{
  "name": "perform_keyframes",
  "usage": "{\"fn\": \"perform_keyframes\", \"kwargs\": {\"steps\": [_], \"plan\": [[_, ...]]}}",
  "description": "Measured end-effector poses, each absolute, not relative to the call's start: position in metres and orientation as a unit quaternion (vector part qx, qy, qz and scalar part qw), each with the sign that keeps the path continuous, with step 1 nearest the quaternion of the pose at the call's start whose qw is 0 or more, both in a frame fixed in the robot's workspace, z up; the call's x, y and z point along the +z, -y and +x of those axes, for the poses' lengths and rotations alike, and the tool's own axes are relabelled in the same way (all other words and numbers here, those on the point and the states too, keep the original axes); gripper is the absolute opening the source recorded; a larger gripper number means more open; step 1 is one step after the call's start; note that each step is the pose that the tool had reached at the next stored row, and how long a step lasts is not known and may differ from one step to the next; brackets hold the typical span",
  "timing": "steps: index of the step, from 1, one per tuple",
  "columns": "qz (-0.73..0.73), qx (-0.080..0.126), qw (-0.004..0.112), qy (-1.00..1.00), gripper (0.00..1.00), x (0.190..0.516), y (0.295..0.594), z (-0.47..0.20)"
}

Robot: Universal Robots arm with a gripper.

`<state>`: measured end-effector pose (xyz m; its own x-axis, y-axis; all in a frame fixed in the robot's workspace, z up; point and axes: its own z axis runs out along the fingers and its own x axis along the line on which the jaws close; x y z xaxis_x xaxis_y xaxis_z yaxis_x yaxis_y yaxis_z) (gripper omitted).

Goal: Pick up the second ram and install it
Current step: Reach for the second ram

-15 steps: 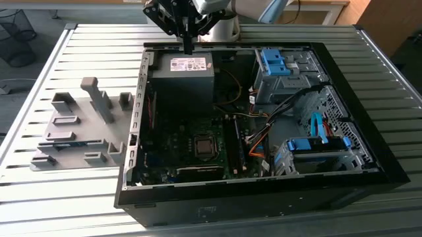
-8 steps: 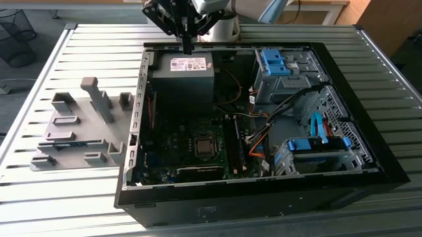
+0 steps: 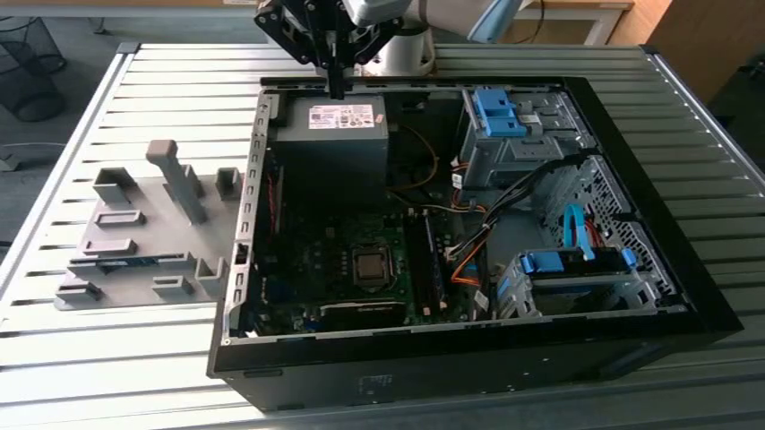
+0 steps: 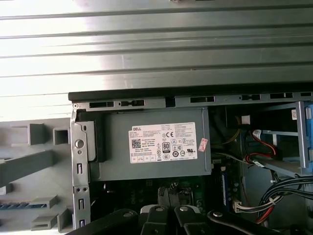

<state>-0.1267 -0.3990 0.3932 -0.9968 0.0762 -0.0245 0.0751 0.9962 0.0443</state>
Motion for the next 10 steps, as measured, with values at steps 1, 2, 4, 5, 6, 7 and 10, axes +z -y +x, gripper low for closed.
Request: {"fn": "perform_keyframes", "kwargs": {"steps": [1,2,4,5,6,7,10], "plan": [[0.038,0.022,0.013,-0.999,0.1,0.3932,0.3989,-0.1272],[0.038,0.022,0.013,-0.999,0.1,0.3931,0.3989,-0.1278],[0.038,0.022,0.013,-0.999,0.1,0.3931,0.3989,-0.129],[0.038,0.022,0.013,-0.999,0.1,0.393,0.3989,-0.1294],[0.038,0.022,0.013,-0.999,0.1,0.393,0.3989,-0.1299],[0.038,0.022,0.013,-0.999,0.1,0.393,0.3989,-0.1303],[0.038,0.022,0.013,-0.999,0.1,0.3929,0.3989,-0.1315]]}}
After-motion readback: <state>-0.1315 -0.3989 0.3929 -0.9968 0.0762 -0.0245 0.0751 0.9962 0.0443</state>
